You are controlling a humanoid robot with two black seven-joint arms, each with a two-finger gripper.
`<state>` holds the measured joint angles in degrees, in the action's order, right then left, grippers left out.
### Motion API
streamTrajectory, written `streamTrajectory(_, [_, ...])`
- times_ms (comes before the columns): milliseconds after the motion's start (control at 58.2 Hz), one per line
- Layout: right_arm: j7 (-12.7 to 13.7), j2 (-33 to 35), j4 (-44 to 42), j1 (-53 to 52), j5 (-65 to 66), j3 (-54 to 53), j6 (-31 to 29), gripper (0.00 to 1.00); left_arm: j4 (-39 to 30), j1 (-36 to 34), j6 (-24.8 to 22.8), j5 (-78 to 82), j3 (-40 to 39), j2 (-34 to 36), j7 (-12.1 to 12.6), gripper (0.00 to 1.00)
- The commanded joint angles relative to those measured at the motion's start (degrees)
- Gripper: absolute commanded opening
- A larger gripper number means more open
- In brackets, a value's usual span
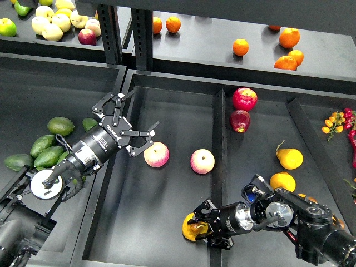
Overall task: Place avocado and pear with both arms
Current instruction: 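Close the right gripper on the yellow pear and lift it, then carry the pear with the right gripper into the bin of pears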
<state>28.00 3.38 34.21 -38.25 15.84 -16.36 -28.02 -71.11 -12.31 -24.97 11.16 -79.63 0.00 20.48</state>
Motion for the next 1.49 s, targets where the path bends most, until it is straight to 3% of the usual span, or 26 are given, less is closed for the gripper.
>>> streamTrajectory(0, [0.0,-0.22,-0.11,0.02,0.77,-1.12,0.02,0.36,0.01,0.0,-0.08,0.0,0.0,0.0,0.0,0.99])
streamTrajectory(721, [0.0,3.56,1.56,-6.66,-4.32,-5.26,0.02,0.31,0.18,0.0,-0.17,0.0,0.26,0.0,0.09,0.99])
streamTrajectory(1048, [0.0,18.14,5.16,-10.53,-15.48,2.29,0.02,0.3,0.27,0.0,-0.26,0.0,0.35,0.0,0.09,0.99])
streamTrajectory(1237, [0.0,22.71,6.22,-9.56,-18.56,6.08,0.02,0.31,0.27,0.09,-0.34,0.0,0.44,0.0,0.09,0.99])
streamTrajectory(1477, [0.0,23.69,6.48,-7.81,-21.82,10.39,0.02,0.32,0.27,0.0,-0.26,0.0,0.44,0.0,0.09,0.99])
